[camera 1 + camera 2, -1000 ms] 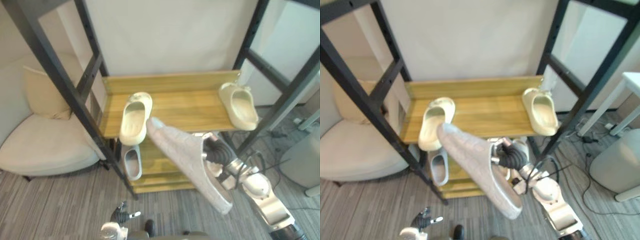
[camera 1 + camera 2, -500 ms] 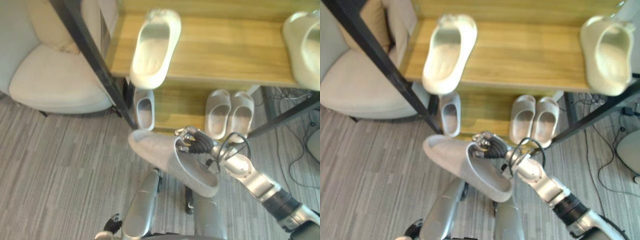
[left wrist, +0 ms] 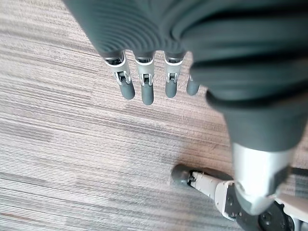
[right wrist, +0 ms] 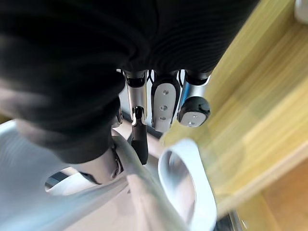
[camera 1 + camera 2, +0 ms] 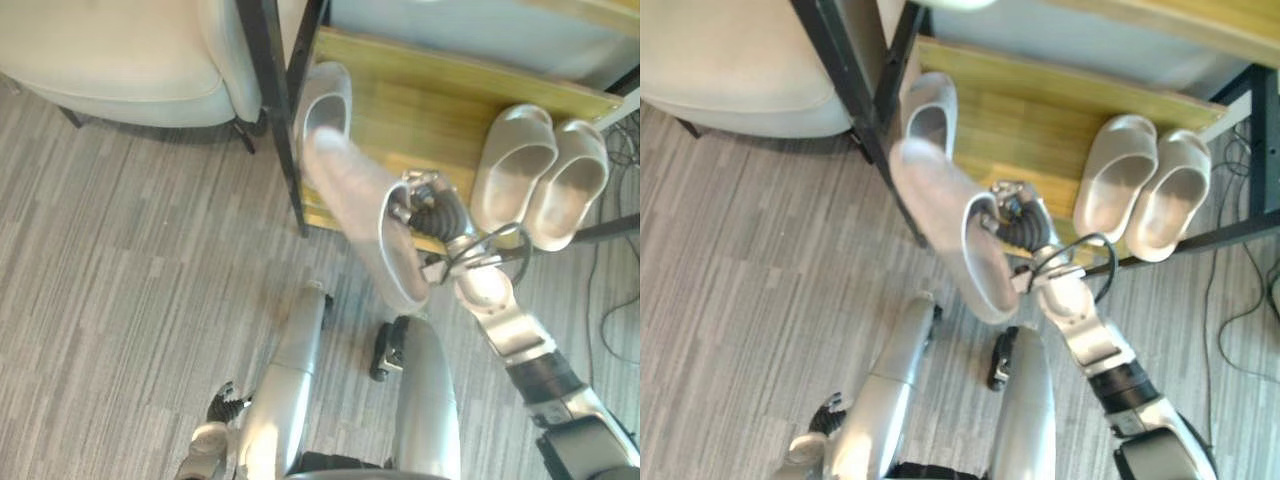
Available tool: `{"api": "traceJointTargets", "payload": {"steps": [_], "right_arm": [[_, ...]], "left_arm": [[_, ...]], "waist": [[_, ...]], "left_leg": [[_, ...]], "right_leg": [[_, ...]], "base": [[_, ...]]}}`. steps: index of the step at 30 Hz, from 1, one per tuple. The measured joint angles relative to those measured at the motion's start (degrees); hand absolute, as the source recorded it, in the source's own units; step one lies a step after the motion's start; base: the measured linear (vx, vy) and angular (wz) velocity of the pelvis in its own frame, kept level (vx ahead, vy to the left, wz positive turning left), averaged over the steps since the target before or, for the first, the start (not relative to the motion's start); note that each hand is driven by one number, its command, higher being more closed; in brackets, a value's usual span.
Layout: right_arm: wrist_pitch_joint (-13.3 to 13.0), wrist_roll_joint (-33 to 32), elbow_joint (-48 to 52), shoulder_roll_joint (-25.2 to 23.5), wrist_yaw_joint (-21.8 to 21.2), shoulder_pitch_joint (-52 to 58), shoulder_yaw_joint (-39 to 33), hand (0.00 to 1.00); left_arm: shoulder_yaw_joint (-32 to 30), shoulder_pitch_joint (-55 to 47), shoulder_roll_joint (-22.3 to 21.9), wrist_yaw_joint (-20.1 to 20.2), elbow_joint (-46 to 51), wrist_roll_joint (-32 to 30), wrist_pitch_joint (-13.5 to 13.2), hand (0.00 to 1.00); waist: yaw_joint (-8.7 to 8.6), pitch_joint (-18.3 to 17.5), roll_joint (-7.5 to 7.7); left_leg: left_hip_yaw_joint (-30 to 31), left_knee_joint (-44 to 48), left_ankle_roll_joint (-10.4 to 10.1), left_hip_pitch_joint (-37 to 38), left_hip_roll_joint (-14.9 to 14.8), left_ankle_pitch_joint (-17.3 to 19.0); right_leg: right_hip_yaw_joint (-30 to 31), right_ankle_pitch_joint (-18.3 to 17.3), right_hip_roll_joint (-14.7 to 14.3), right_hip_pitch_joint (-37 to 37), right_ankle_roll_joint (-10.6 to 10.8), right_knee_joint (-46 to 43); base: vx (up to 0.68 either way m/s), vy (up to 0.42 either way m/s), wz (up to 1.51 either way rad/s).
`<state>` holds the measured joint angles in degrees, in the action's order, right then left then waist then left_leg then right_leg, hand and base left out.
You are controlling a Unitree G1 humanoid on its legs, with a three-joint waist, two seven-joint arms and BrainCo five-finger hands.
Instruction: Organize the slippers on the shoe rack
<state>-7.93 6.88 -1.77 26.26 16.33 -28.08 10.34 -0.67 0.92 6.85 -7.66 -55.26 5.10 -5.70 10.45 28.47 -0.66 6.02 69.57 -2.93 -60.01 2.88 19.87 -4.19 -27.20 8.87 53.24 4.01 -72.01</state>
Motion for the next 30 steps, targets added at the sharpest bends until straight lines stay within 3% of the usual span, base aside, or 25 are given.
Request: {"api": "traceJointTargets", "payload": {"steps": [2,4,13,30], "right_arm": [[1.2,0.6,-0.9,-0.7,2.5,-0.2,-2.5,1.00],[2.4,2.2,-2.7,-1.6,5.1,-2.3,-5.5,1.00],[6.6,2.5,-11.8,-3.9,11.4,-10.5,-10.3,1.00],[9.9,2.2,-36.5,-4.1,11.0,-28.7,-7.3,1.00]], "left_arm": [[-0.1,0.0,-0.1,-0.1,0.4,0.2,0.0,0.00],[-0.6,0.3,-0.8,-1.1,2.4,0.2,-0.1,0.00],[-2.3,1.0,-2.4,-2.4,3.0,0.7,0.1,0.00],[-2.2,1.0,-2.6,-4.7,2.2,2.5,-0.1,0.00]], "waist": [[0.89,-0.1,0.21],[0.90,0.0,0.07],[1.58,-0.2,0.02],[2.68,-3.6,-0.34]], "left_leg": [[-0.4,0.7,0.0,-0.5,-0.7,-0.2],[-0.8,1.0,-0.4,-2.0,-0.8,-0.9],[1.1,0.9,-1.7,-3.8,-1.4,-2.7],[3.2,2.1,-3.3,-7.9,-1.4,-3.2]], "right_leg": [[-0.3,-0.5,0.2,0.4,-0.4,-4.4],[-0.7,-4.2,0.1,-0.6,-2.1,-5.3],[-3.5,-4.7,0.1,1.1,-4.0,-6.0],[-5.2,-6.3,-0.3,5.3,-5.8,-8.8]], "base": [[-0.11,-0.059,-0.09],[-0.10,-0.140,0.28],[-0.04,-0.040,0.04],[-0.02,-0.028,0.02]]}}
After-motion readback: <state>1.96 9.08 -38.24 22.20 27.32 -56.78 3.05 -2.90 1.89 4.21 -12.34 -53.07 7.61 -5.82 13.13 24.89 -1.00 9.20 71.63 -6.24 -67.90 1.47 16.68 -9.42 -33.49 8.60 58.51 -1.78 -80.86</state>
